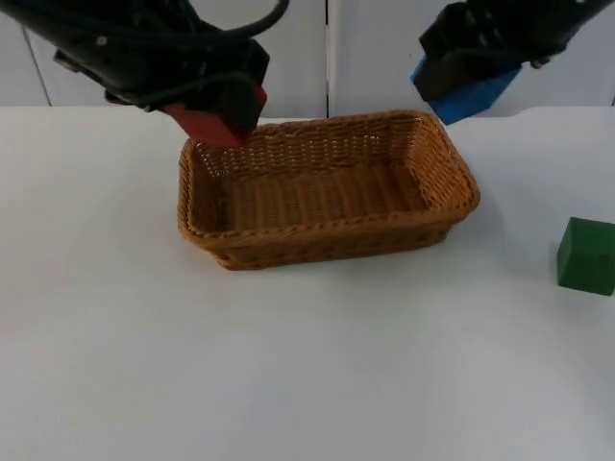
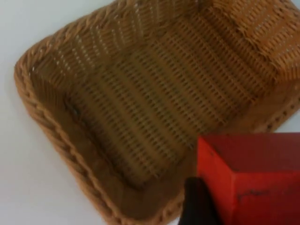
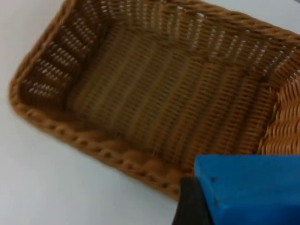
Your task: Pick up one cube with each hand and place exactly two cubes into the same basket, leaving the remaining cube outside.
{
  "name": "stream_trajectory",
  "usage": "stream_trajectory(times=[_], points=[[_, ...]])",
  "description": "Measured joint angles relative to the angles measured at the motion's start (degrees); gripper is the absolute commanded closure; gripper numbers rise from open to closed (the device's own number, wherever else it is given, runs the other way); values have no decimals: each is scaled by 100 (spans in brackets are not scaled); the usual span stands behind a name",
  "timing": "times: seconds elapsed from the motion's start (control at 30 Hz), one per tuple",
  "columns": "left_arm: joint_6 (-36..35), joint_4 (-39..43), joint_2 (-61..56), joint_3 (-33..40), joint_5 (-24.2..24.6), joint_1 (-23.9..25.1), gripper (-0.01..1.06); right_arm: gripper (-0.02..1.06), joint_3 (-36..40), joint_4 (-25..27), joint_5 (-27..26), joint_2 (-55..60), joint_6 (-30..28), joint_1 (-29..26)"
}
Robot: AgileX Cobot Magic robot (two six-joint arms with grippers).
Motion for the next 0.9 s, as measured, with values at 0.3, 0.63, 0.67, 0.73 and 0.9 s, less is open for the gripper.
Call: stream_trajectory(times=[0.3,0.63,0.67,0.73,0.9], points=[[274,0,930,-656,-26,0,105,105,-1584,-22,338,1337,90,-82],[510,0,1721,-1105,-213,0,105,105,-2464,-22,391,2458,90,-82],[543,0,1823,-1165,-224,0,105,105,-2473,-22,327,2526,90,-82],[616,0,2002,-1291,-251,0,105,105,-2473,-22,182,2615,90,-82],[652,0,2249,-1420,-482,0,105,105,-2478,-22,-228,2791,90,-82]])
